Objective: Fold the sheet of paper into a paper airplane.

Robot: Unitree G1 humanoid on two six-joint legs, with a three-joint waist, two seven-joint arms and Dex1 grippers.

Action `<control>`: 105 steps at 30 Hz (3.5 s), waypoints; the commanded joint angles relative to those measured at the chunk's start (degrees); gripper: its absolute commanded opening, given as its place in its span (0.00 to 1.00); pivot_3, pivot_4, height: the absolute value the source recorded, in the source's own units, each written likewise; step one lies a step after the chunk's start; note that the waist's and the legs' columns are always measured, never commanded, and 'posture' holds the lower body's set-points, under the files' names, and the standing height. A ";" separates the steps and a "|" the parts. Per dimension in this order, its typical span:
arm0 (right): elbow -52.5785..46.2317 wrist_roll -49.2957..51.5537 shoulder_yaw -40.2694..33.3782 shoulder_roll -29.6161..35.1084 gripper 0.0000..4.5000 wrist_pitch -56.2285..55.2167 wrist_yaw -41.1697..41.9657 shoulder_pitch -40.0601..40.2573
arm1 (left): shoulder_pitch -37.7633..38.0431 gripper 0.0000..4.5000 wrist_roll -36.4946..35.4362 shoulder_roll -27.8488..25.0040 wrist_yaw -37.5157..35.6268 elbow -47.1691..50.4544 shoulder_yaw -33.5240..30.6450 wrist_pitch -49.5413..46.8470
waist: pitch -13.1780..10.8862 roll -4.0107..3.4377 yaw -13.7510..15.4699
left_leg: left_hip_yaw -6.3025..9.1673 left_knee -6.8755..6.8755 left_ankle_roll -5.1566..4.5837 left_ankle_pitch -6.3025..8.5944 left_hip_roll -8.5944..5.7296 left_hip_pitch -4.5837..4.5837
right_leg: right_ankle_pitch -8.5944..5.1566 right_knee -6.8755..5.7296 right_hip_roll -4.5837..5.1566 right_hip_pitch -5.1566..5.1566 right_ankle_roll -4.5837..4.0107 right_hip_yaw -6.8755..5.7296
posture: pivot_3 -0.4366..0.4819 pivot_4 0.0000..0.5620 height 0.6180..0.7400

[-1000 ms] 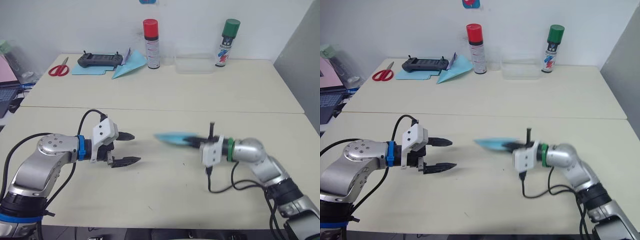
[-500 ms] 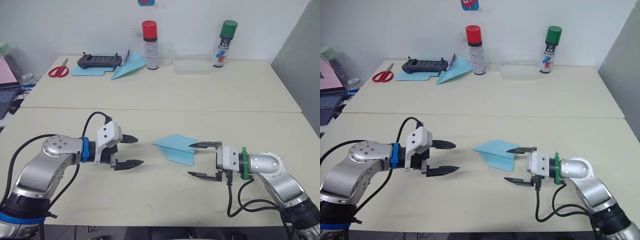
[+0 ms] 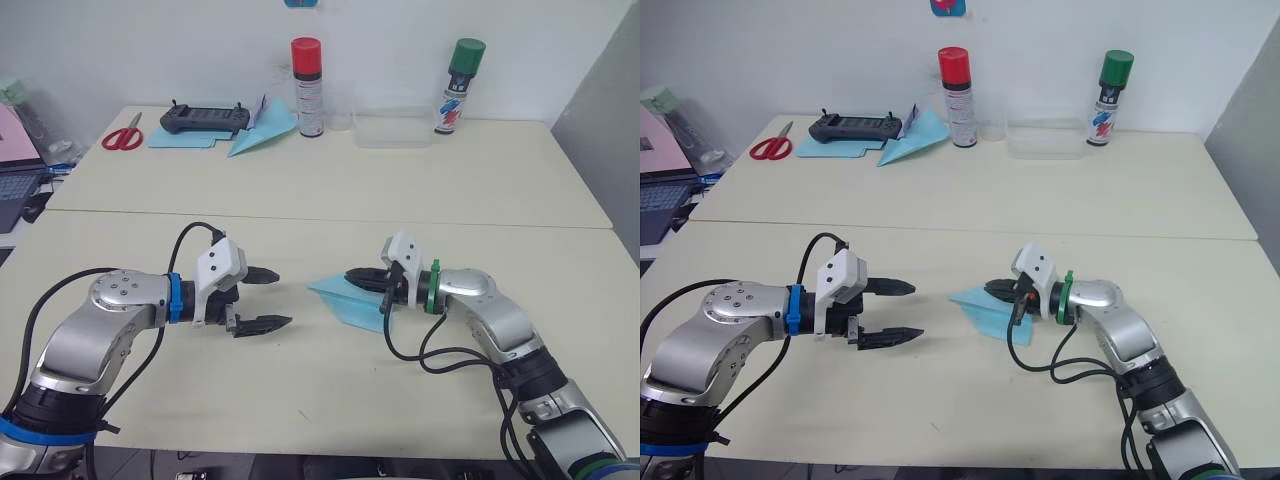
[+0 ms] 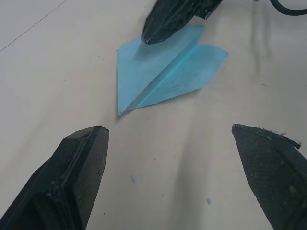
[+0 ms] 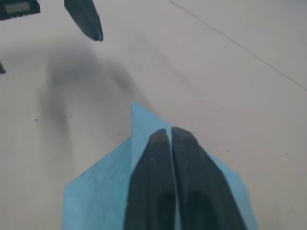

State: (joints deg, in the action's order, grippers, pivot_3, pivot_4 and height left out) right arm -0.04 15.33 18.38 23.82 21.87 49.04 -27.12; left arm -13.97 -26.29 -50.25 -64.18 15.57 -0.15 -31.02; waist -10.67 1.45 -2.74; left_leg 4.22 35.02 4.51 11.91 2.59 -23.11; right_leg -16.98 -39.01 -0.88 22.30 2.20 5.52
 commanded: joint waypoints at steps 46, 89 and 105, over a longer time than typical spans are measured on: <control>-13.70 -1.33 -5.26 1.35 0.00 8.26 -1.01 7.85 | -5.78 0.01 13.55 19.21 6.38 -21.25 15.95 6.41 | 0.08 -0.01 -0.39 | 0.06 0.12 0.00 -0.01 -0.03 0.20 | -0.09 -0.10 -0.03 -0.26 0.25 0.02 | 0.48 0.27 1.00; -15.30 19.32 -31.42 -16.76 0.63 57.19 -22.36 3.17 | -4.96 0.00 12.99 18.46 5.35 -18.47 16.04 4.54 | 0.64 -0.15 -0.68 | 0.04 0.02 -0.01 -0.01 -0.03 0.23 | -0.12 -0.04 -0.04 -0.25 0.29 0.04 | 0.48 0.27 1.00; -18.98 9.84 -9.87 -1.49 0.01 24.67 -9.52 9.87 | -5.77 0.00 13.45 18.23 5.20 -19.67 15.92 4.97 | 0.64 -0.14 -0.61 | 0.02 0.01 -0.01 -0.01 -0.04 0.21 | -0.13 0.03 -0.04 -0.23 0.30 0.05 | 0.48 0.27 1.00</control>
State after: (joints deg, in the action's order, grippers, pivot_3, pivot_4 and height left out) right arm -16.61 25.78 7.50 21.85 50.18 37.60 -17.17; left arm -20.79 -15.06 -31.36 -58.77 -2.36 13.68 -24.81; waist -10.04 1.32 -3.35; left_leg 4.24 35.03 4.50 11.90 2.56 -22.90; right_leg -17.11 -38.98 -0.92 22.07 2.50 5.57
